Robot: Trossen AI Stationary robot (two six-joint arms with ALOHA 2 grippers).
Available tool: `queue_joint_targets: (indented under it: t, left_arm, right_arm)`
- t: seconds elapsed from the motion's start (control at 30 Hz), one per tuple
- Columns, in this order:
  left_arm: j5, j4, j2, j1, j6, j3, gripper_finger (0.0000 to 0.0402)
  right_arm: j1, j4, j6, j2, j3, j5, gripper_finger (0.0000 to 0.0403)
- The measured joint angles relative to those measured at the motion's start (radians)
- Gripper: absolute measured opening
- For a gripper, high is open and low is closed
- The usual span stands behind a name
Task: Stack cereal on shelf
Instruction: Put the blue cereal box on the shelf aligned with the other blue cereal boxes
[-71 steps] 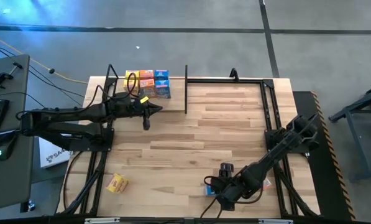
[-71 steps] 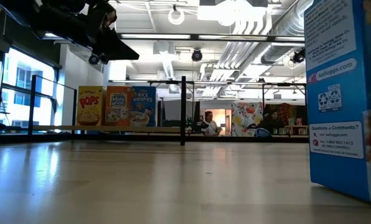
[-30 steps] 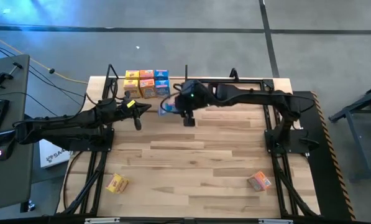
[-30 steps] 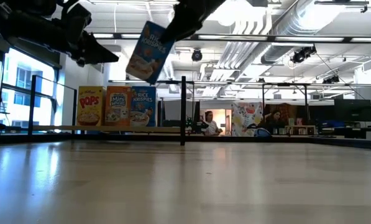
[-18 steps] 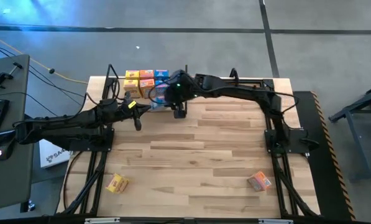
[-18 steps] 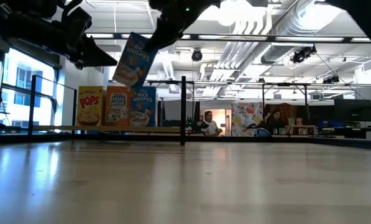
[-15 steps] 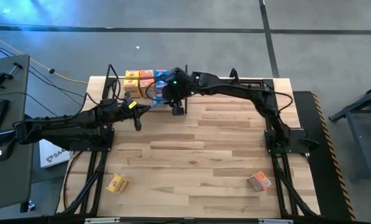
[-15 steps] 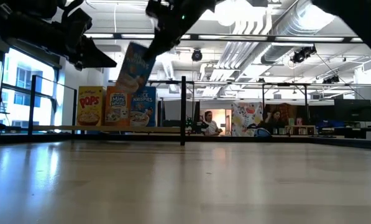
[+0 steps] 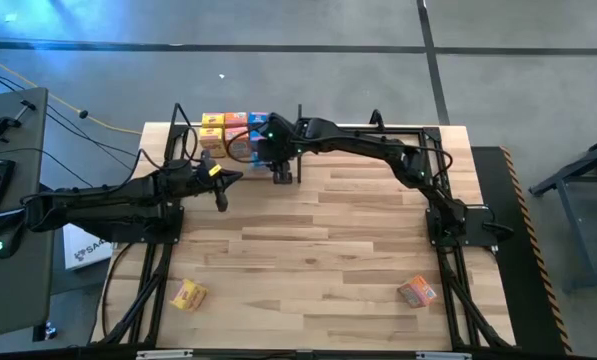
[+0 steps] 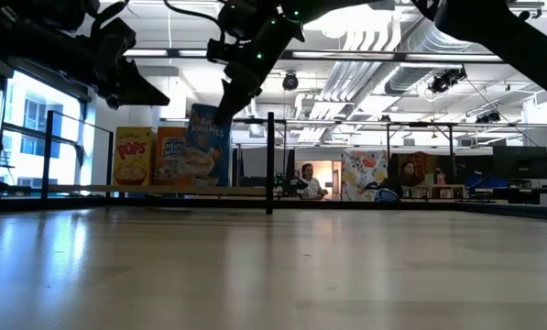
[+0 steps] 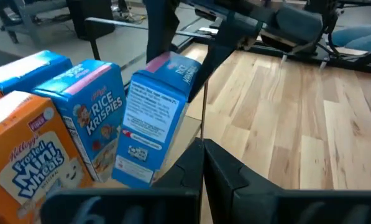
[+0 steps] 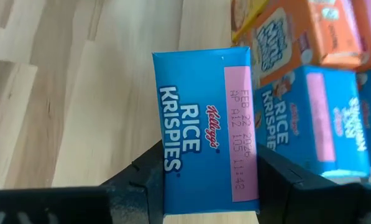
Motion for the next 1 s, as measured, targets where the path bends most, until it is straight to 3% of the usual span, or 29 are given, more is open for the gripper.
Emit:
queue_joint_targets:
  t: [0.23, 0.63, 1.0]
  left_arm:
    - [0.0, -0.002, 0.021, 0.0, -0.029, 0.0, 0.0]
    - [-0.062, 0.024, 0.139, 0.001, -0.073, 0.0, 0.0]
    - [-0.053, 0.065, 0.2, 0.001, -0.083, 0.0, 0.0]
  right_arm:
    - [-0.001, -0.001, 0.026, 0.01, 0.0, 0.036, 0.016]
    - [-0.006, 0.039, 0.043, 0.017, 0.0, 0.036, 0.0207]
    - [0.004, 0.063, 0.003, 0.018, 0.041, 0.084, 0.0211]
